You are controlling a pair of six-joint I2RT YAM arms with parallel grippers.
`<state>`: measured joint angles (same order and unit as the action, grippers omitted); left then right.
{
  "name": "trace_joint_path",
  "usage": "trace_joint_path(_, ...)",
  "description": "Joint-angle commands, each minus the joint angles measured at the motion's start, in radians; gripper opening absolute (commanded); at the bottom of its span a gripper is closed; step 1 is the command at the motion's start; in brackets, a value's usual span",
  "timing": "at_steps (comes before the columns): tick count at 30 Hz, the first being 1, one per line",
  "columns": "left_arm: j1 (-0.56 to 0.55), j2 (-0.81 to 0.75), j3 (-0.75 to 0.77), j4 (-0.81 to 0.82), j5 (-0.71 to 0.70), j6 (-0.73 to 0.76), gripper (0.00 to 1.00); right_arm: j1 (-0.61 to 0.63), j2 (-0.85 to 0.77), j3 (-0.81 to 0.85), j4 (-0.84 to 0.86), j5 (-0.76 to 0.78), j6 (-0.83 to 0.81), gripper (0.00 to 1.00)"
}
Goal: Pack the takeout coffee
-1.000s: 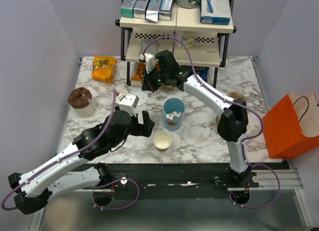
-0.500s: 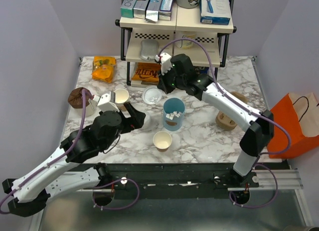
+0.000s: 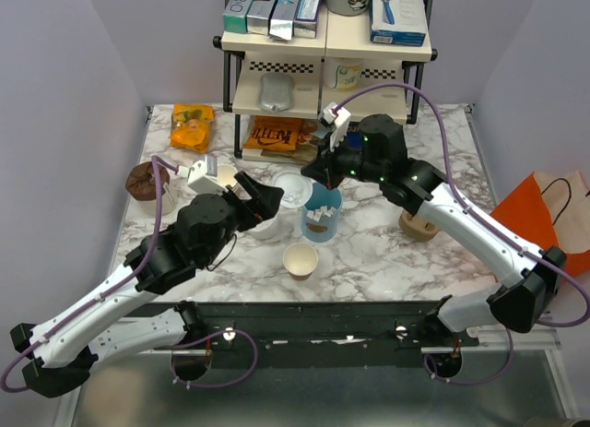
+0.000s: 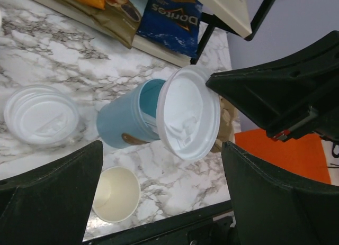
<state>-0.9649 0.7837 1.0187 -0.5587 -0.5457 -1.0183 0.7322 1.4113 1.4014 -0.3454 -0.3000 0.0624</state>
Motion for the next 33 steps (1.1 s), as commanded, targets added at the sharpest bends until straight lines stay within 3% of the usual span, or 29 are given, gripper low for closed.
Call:
trace_joint_path(1, 0.011, -0.021, -0.025, 0.134, 0.078, 0.027, 0.97, 0.007, -0.047, -0.027, 0.066, -0.135, 0.045, 0.01)
trace_joint_path(6, 0.043, -0.026, -0.034, 0.18, 0.137, 0.047, 0.9, 0.007, -0.084, -0.041, 0.086, -0.218, 0.071, 0.01)
trace_joint_path(16, 0.089, -0.037, -0.081, 0.258, 0.231, 0.027, 0.5, 0.006, -0.083, -0.027, 0.103, -0.269, 0.103, 0.01)
trace_joint_path(27, 0.158, -0.026, -0.104, 0.257, 0.239, -0.086, 0.18, 0.009, -0.049, -0.033, 0.144, -0.347, 0.073, 0.01)
trace_joint_path(29, 0.187, -0.024, -0.106, 0.234, 0.248, -0.112, 0.12, 0.009, -0.046, -0.042, 0.157, -0.341, 0.067, 0.05)
trace_joint_path(33, 0.226, -0.02, -0.126, 0.226, 0.285, -0.16, 0.07, 0.009, -0.037, -0.035, 0.157, -0.28, 0.037, 0.37)
